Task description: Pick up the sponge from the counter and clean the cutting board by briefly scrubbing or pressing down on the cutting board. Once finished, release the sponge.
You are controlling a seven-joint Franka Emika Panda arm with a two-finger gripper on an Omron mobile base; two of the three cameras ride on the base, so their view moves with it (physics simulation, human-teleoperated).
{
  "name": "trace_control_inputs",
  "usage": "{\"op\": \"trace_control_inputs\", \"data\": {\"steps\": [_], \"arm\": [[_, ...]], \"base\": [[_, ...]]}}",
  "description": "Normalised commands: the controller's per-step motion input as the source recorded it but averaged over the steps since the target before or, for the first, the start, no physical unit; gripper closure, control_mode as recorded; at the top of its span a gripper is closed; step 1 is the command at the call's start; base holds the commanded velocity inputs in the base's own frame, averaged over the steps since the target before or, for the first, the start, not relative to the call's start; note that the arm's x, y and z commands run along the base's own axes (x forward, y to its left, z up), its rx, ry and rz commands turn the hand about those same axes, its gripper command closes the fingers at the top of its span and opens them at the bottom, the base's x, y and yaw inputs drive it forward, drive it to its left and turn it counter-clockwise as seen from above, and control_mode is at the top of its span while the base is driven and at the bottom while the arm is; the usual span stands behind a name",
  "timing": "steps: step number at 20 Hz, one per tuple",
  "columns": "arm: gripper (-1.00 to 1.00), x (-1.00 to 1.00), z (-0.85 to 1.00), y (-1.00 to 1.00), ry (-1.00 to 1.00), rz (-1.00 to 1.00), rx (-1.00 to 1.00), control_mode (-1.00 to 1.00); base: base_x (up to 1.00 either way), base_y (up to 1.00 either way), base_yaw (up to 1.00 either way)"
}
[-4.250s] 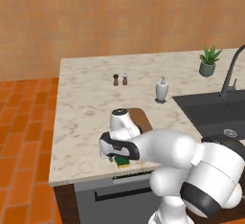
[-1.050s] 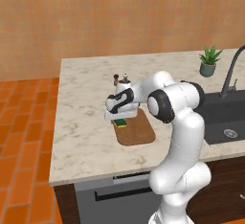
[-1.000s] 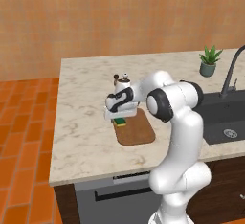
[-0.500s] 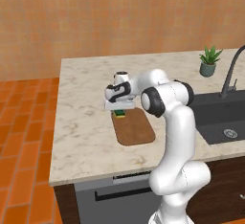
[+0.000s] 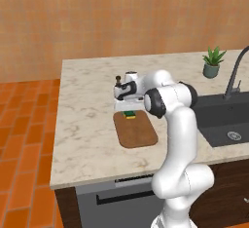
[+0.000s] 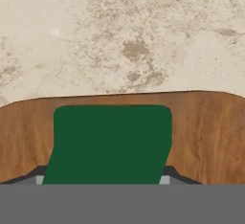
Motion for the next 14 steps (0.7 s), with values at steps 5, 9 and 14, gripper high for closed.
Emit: {"op": "trace_control_inputs", "data": {"steps": [5, 9, 14], "arm": [[1.00, -0.46, -0.36, 0.00, 0.02, 0.00, -0.06, -1.00], [1.00, -0.99, -0.35, 0.00, 0.00, -0.03, 0.00, -1.00], [1.00, -1.00, -0.48, -0.02, 0.00, -0.01, 0.00, -1.00]], "base": [[0.00, 0.00, 0.00], [0.00, 0.00, 0.00], [0.00, 0.00, 0.00]]}}
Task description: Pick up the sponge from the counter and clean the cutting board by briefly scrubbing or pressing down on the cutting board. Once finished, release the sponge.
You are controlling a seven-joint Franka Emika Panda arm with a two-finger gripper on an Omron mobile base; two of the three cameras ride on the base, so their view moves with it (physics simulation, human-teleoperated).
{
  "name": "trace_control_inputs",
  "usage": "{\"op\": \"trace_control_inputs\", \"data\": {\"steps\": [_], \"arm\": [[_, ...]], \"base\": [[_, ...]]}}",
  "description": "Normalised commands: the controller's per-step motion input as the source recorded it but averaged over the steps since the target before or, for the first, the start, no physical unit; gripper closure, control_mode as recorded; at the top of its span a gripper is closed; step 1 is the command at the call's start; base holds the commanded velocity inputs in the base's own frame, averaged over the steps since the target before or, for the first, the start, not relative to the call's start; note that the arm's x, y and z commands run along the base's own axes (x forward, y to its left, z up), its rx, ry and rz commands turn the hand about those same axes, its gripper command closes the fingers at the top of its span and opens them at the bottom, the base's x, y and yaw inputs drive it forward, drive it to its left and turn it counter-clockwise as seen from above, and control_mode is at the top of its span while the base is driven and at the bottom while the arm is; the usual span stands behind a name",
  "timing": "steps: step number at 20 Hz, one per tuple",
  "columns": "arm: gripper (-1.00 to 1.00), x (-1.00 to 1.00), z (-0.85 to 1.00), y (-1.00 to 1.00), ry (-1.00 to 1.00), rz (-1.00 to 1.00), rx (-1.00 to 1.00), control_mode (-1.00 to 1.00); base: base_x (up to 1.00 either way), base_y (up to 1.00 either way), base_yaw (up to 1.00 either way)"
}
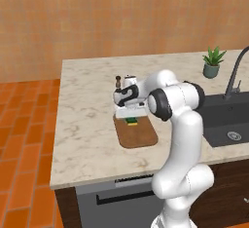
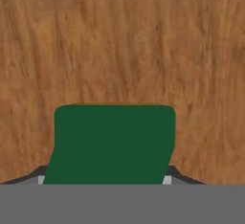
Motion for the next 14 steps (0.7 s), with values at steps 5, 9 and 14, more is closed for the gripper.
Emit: {"op": "trace_control_inputs", "data": {"steps": [5, 9, 14], "arm": [[1.00, -1.00, -0.49, -0.13, 0.00, 0.00, 0.00, -1.00], [1.00, -1.00, -0.54, -0.09, 0.00, 0.00, 0.00, -1.00], [1.00, -1.00, -0.67, 0.00, 0.00, 0.00, -0.02, -1.00]], "base": [[0.00, 0.00, 0.00], [0.00, 0.00, 0.00], [0.00, 0.00, 0.00]]}}
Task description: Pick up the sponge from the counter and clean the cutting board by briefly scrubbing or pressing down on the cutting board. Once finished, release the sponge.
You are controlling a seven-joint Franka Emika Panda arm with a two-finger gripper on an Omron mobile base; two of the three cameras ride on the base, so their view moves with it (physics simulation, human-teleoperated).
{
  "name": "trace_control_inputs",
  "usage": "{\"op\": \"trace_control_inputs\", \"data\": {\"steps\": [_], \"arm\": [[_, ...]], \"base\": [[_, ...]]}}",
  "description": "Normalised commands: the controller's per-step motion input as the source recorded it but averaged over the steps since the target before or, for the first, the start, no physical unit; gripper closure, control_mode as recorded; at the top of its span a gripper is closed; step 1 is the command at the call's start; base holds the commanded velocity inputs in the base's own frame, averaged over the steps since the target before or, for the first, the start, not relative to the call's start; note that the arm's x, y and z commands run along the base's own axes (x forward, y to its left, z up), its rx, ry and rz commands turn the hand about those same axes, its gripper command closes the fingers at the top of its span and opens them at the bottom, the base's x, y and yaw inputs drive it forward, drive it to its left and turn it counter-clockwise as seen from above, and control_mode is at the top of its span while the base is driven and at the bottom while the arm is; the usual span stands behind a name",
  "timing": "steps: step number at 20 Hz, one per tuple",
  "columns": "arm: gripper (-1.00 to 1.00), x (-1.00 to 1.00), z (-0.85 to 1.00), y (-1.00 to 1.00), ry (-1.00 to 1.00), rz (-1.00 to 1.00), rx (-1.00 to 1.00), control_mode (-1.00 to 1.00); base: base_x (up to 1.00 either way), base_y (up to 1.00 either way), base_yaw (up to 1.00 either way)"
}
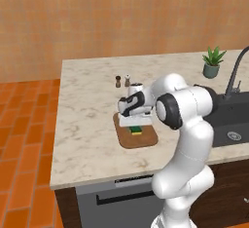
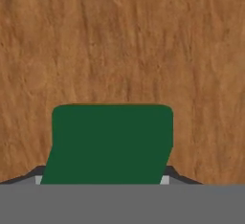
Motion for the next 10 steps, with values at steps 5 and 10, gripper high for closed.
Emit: {"op": "trace_control_inputs", "data": {"steps": [5, 10], "arm": [[1.00, -1.00, -0.71, -0.02, 0.00, 0.00, 0.00, -1.00], [1.00, -1.00, -0.74, -0.06, 0.00, 0.04, -0.01, -1.00]], "base": [[0.00, 0.00, 0.00], [0.00, 0.00, 0.00]]}}
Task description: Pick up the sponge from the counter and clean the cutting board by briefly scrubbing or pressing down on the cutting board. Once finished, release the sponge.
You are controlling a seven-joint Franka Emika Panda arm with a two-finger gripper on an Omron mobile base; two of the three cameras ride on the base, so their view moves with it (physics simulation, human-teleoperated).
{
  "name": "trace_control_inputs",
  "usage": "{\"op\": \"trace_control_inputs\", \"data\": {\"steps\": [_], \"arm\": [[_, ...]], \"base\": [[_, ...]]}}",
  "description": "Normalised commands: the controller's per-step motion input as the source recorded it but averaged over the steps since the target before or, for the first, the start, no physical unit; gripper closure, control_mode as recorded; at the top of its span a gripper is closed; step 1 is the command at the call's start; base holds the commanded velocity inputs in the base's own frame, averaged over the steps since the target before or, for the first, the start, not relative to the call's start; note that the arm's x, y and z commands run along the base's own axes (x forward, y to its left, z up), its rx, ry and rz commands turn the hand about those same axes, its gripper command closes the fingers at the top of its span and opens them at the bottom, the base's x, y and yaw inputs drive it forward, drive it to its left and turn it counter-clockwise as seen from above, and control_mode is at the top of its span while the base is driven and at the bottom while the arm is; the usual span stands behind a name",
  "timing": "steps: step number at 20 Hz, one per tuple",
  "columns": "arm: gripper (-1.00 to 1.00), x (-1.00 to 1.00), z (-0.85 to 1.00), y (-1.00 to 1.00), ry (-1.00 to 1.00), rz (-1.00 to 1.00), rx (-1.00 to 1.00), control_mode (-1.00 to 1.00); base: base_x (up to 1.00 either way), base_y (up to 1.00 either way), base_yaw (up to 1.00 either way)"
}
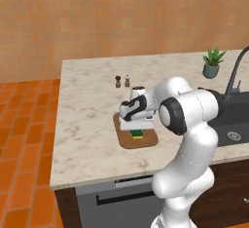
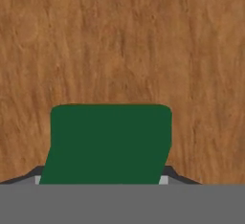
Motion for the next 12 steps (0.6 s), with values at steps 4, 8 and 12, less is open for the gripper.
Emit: {"op": "trace_control_inputs", "data": {"steps": [4, 8, 12], "arm": [[1.00, -1.00, -0.84, -0.05, 0.00, 0.14, -0.06, -1.00], [1.00, -1.00, -0.85, -0.01, 0.02, 0.16, -0.09, -1.00], [1.00, -1.00, -0.57, -0.13, 0.03, 0.16, -0.01, -1.00]], "base": [[0.00, 0.00, 0.00], [0.00, 0.00, 0.00], [0.00, 0.00, 0.00]]}}
